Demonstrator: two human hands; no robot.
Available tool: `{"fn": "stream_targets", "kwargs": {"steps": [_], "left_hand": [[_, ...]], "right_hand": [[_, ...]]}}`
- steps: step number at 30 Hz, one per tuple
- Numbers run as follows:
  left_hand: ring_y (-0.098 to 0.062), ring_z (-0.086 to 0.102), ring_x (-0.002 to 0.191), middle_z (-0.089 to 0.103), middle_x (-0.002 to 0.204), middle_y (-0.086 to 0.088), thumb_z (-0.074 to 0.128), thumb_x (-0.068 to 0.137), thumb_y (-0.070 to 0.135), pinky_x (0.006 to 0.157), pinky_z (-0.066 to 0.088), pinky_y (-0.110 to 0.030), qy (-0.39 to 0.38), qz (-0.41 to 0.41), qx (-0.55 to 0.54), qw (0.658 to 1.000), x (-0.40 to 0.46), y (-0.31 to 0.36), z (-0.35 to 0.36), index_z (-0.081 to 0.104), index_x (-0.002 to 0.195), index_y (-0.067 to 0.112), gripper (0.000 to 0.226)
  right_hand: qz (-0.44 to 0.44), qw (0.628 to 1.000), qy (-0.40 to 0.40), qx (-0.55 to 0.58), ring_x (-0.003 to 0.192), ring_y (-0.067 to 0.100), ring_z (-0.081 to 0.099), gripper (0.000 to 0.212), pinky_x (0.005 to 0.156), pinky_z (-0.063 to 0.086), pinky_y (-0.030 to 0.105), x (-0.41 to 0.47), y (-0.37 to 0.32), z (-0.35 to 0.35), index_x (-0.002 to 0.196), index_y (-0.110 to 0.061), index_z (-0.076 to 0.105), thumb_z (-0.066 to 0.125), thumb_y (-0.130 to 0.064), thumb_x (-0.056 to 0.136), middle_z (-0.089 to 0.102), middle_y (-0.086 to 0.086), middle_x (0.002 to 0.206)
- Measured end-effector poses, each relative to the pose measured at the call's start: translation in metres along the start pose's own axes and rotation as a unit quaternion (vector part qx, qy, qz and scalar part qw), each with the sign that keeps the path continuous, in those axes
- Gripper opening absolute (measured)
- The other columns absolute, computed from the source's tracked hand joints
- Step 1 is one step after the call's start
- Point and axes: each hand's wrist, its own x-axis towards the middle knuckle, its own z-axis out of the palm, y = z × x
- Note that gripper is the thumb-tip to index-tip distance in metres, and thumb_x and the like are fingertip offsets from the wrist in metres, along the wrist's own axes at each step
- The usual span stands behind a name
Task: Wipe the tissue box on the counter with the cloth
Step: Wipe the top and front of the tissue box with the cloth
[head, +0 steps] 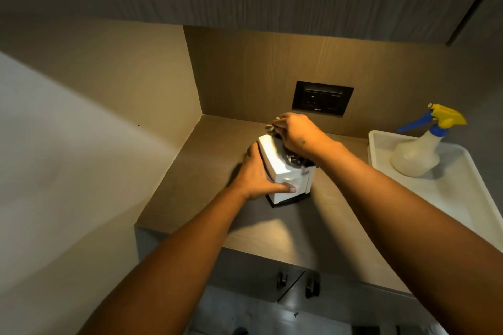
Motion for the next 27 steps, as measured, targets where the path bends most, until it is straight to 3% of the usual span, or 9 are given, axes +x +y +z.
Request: {"fn": "stream_targets", "kwargs": {"steps": [4, 7, 11, 17, 21, 27], "left_hand": [[-0.021, 0.039, 0.142, 0.036, 0.155, -0.002, 0.101, 0.044, 0.053, 0.113, 0.043, -0.042, -0.007, -0.017, -0.017, 1.0, -0.002, 0.002, 0.0, 0.015, 0.155, 0.023, 0.144], [-0.021, 0.04, 0.142, 0.036, 0.155, -0.002, 0.101, 0.043, 0.053, 0.113, 0.043, -0.041, -0.005, -0.018, -0.024, 1.0, -0.002, 0.003, 0.0, 0.016, 0.154, 0.024, 0.143], [-0.02, 0.038, 0.142, 0.035, 0.155, -0.002, 0.1, 0.041, 0.056, 0.112, 0.04, -0.036, -0.006, -0.012, -0.017, 1.0, -0.002, 0.001, 0.0, 0.015, 0.155, 0.023, 0.146], [-0.019, 0.045, 0.136, 0.039, 0.152, 0.0, 0.096, 0.036, 0.063, 0.109, 0.047, -0.042, 0.001, -0.016, -0.004, 1.0, -0.002, 0.002, 0.001, 0.015, 0.154, 0.027, 0.148], [-0.014, 0.048, 0.131, 0.045, 0.143, 0.005, 0.096, 0.038, 0.063, 0.11, 0.046, -0.039, 0.007, 0.02, 0.001, 1.0, -0.001, 0.006, 0.002, 0.029, 0.146, 0.025, 0.133], [-0.015, 0.047, 0.129, 0.043, 0.14, 0.003, 0.098, 0.038, 0.06, 0.105, 0.046, -0.035, 0.005, 0.037, -0.007, 0.999, -0.002, 0.006, -0.001, 0.027, 0.145, 0.03, 0.132]], "right_hand": [[0.085, 0.996, 0.028, 0.026, 0.1, 0.028, 0.06, 0.022, 0.085, 0.049, 0.037, -0.012, 0.027, -0.002, 0.11, -0.012, 0.068, 0.051, -0.018, 0.097, 0.066, 0.012, 0.113], [0.128, 0.986, 0.073, 0.083, 0.101, 0.029, 0.06, 0.026, 0.082, 0.044, 0.031, -0.029, 0.037, 0.001, 0.116, -0.013, 0.066, 0.05, -0.021, 0.098, 0.067, 0.009, 0.112], [0.044, 0.988, 0.113, 0.094, 0.102, 0.024, 0.058, 0.021, 0.083, 0.039, 0.024, -0.049, 0.022, 0.007, 0.111, -0.012, 0.066, 0.052, -0.018, 0.096, 0.064, 0.007, 0.113], [-0.054, 0.999, 0.003, -0.008, 0.131, 0.026, 0.04, 0.046, 0.104, 0.036, 0.036, -0.049, -0.016, 0.01, 0.133, -0.016, 0.056, 0.062, -0.01, 0.087, 0.044, 0.008, 0.144], [-0.067, 0.997, -0.024, -0.014, 0.12, 0.027, 0.05, 0.045, 0.097, 0.044, 0.035, -0.038, -0.03, 0.003, 0.127, -0.013, 0.061, 0.059, -0.002, 0.083, 0.051, 0.01, 0.136], [0.015, 0.999, -0.051, -0.002, 0.105, 0.028, 0.057, 0.032, 0.087, 0.051, 0.041, -0.005, -0.031, -0.001, 0.124, -0.016, 0.062, 0.051, -0.012, 0.094, 0.055, 0.007, 0.119]]}}
